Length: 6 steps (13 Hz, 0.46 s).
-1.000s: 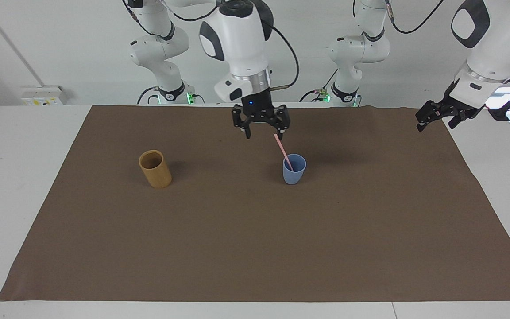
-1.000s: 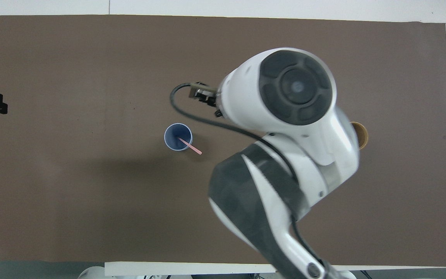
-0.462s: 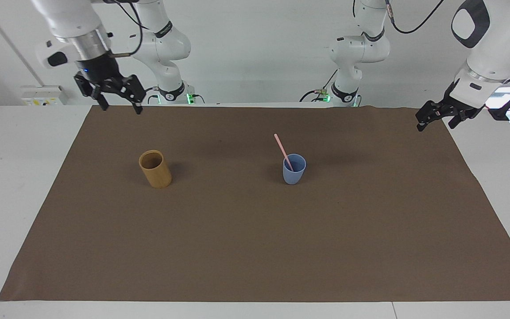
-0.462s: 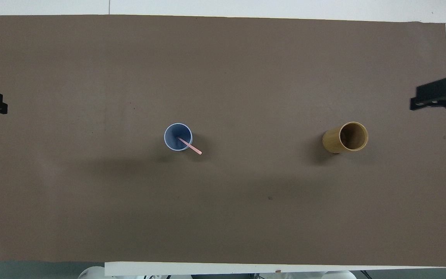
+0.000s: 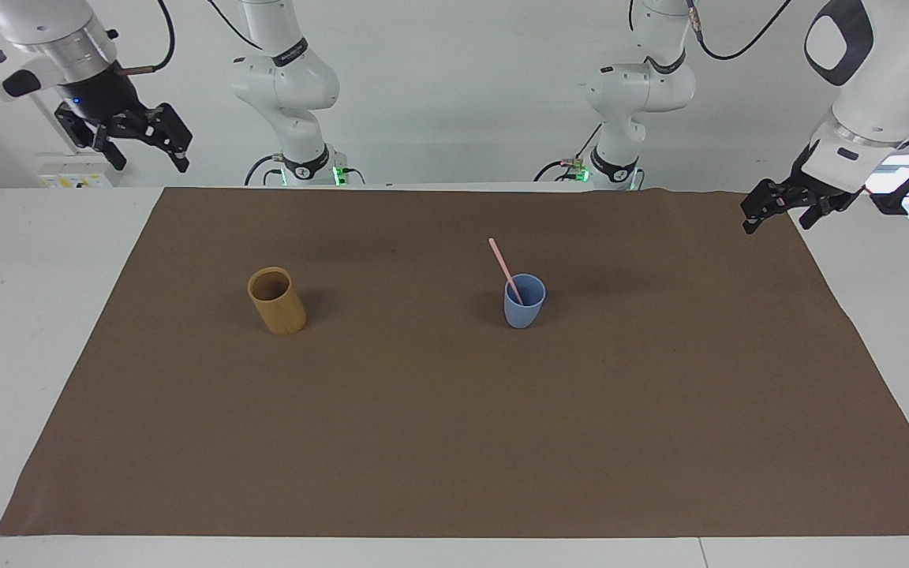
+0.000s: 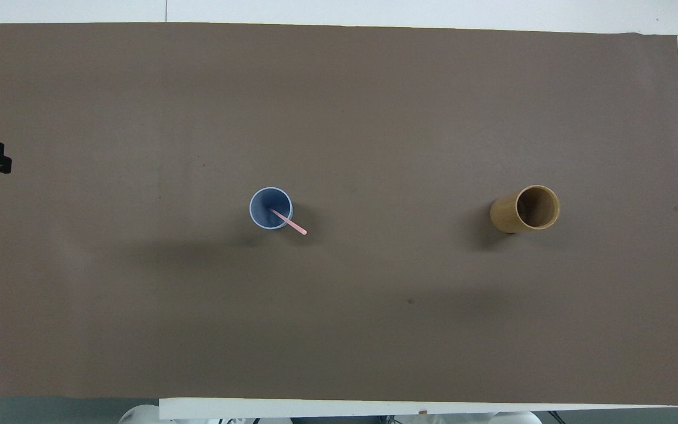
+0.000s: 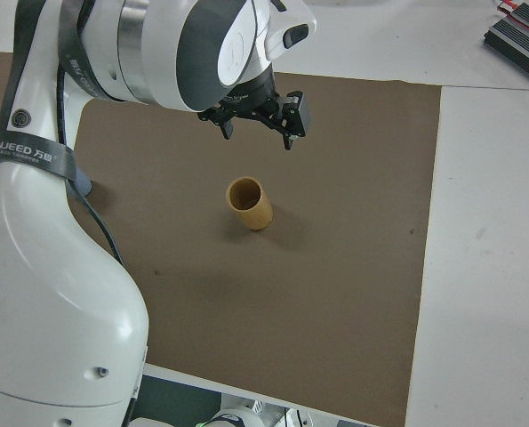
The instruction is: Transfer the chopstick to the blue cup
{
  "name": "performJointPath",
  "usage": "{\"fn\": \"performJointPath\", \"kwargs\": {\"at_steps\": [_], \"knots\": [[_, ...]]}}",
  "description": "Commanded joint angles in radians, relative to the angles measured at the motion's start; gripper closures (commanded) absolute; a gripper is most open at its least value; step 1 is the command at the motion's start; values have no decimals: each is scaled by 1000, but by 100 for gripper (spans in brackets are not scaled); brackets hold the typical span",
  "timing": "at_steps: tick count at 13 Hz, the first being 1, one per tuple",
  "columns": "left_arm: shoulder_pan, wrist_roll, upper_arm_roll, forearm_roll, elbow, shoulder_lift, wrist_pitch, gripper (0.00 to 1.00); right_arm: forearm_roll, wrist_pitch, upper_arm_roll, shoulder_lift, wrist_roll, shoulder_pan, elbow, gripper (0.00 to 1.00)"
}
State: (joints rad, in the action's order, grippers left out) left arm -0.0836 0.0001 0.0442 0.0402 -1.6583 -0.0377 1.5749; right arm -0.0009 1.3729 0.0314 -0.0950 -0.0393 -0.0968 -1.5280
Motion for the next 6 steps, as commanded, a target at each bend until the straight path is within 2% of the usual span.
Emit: {"fn": "performJointPath", "kwargs": {"at_steps": [1,3,6], "knots": [[-1,-14,-1,6,-15,-11,4,0,-27,3,-50,-3,-10,69,-26,0],[-1,-14,-1,6,-15,-11,4,0,-27,2,-85,17,-10,104,-24,0],[-1,-14,-1,6,-15,-11,4,0,-30,6,-77,23,-10,100,-17,0]]}}
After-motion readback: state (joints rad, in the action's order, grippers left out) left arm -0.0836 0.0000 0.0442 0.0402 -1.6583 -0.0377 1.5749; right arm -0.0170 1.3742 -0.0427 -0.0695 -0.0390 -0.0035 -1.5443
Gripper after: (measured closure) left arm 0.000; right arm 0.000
